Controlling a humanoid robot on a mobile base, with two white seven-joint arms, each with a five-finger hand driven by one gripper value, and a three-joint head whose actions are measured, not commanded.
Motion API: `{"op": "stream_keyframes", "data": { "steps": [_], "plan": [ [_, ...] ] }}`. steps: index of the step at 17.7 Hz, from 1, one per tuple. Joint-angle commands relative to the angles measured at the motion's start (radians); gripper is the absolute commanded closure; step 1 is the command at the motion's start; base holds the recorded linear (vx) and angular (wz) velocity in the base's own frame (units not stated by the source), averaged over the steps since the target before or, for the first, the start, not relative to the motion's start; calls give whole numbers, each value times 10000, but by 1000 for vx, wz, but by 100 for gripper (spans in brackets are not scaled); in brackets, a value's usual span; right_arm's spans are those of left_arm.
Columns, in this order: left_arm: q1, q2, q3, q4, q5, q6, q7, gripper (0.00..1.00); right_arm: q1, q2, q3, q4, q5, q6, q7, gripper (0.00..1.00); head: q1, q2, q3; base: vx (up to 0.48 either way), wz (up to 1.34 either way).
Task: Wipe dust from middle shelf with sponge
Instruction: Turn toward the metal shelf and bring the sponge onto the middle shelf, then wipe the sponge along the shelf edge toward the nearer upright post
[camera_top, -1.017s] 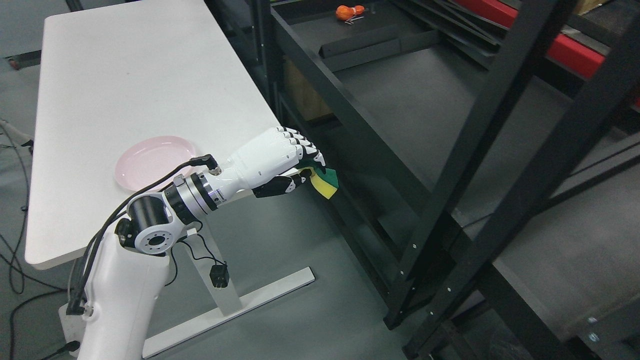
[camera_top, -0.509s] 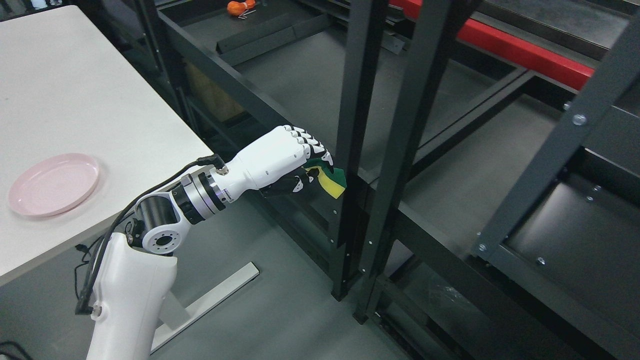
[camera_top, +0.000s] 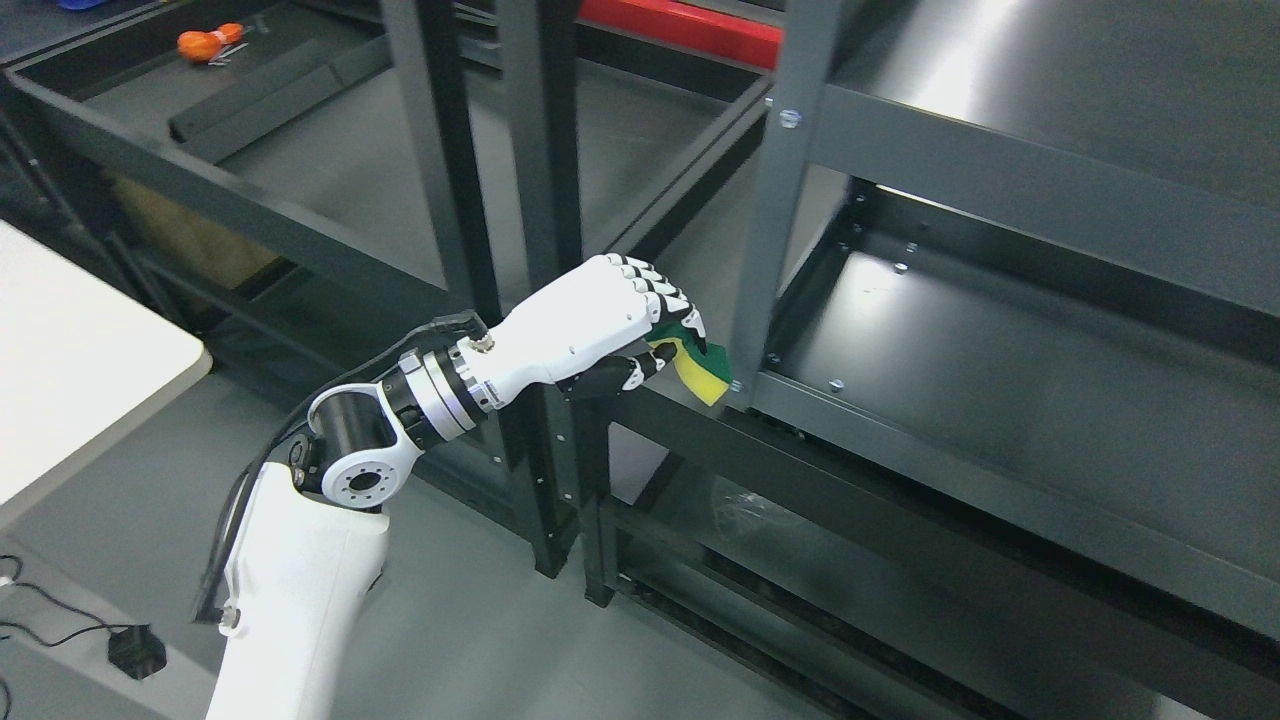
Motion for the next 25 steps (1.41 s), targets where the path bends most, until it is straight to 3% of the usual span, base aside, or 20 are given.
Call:
{"op": "stream_keyframes", "data": {
  "steps": [1,6,15,20,25],
  "plan": [
    [-777,-280,-1780,128,4,1,-201,100,-1,-175,-2,-175,0,5,4,0,0,0,0,-144,-660],
    [-2787,-280,-3223,174,555,1,-310,100,-1,-175,-2,-175,0,5,4,0,0,-3,0,-107,-746],
    [-6867,-280,-4005,174,1186,1,-141,100,-1,-175,-2,-175,0,5,4,0,0,-6,0,-48,-547],
    [-7070,-280,-5371,174,1094,200,-141,100,-1,-175,-2,-175,0,5,4,0,0,-7,0,4,84],
    [-6795,-280,-4669,98,847,140,-782,100,-1,-175,-2,-175,0,5,4,0,0,-7,0,15,93]
  ]
}}
